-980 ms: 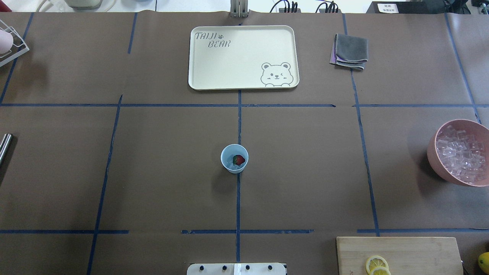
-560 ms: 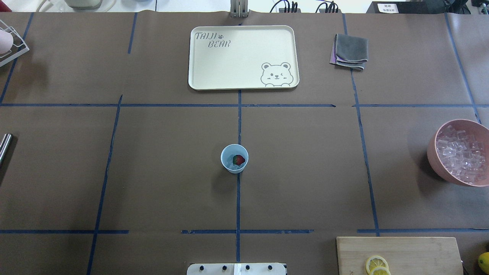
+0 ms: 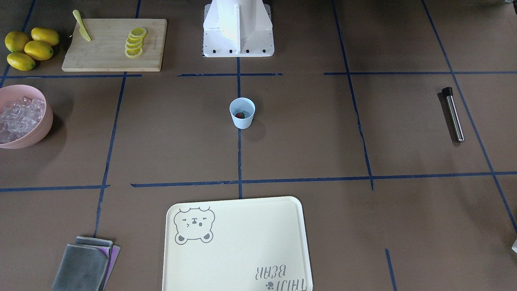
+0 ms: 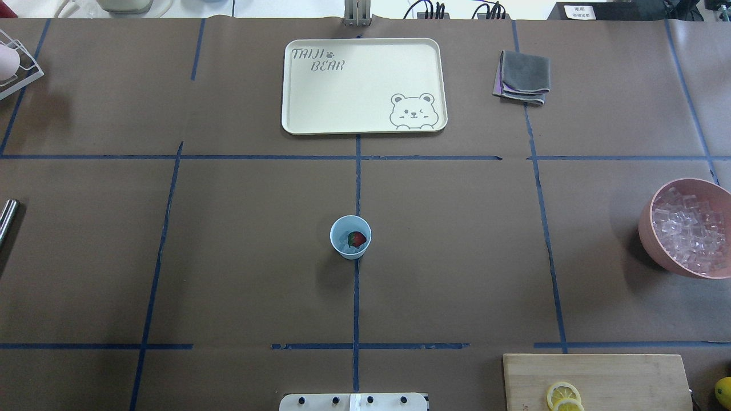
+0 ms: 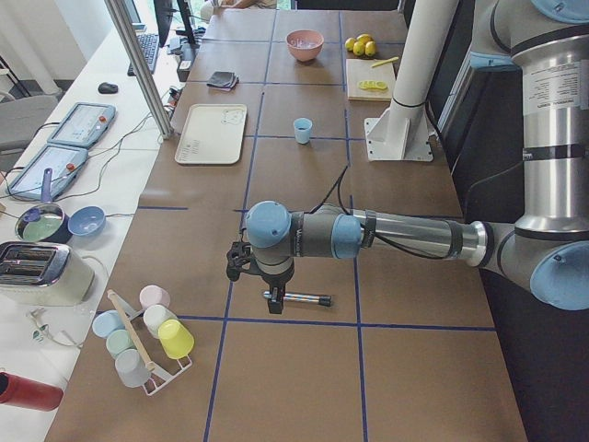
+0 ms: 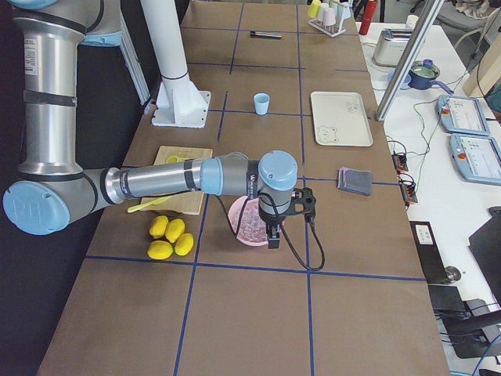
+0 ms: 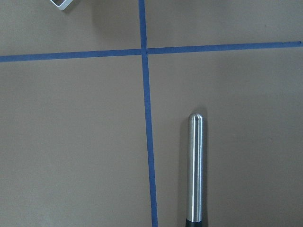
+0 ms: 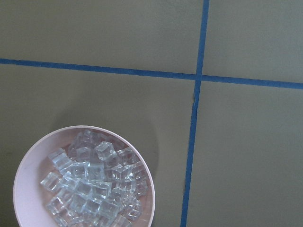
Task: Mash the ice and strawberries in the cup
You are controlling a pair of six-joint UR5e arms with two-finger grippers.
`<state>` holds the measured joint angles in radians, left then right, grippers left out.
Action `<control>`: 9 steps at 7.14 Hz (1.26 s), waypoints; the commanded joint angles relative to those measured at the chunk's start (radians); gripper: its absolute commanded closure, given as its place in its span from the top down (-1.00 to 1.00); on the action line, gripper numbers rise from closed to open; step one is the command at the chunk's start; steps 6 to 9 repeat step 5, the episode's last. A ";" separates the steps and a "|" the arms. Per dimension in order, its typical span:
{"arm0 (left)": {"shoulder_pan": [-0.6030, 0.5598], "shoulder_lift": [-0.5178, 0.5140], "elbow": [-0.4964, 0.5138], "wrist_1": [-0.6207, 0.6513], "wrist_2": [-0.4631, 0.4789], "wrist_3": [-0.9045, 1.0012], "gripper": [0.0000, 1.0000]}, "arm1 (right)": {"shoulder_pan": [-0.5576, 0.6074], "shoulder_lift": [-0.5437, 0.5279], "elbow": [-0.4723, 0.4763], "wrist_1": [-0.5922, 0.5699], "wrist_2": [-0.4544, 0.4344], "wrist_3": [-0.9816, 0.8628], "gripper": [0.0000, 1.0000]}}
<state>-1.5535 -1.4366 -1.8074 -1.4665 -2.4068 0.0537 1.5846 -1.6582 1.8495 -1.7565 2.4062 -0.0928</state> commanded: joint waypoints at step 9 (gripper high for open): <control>0.015 0.001 -0.023 0.001 -0.003 0.000 1.00 | 0.000 -0.005 0.001 0.028 0.002 -0.002 0.99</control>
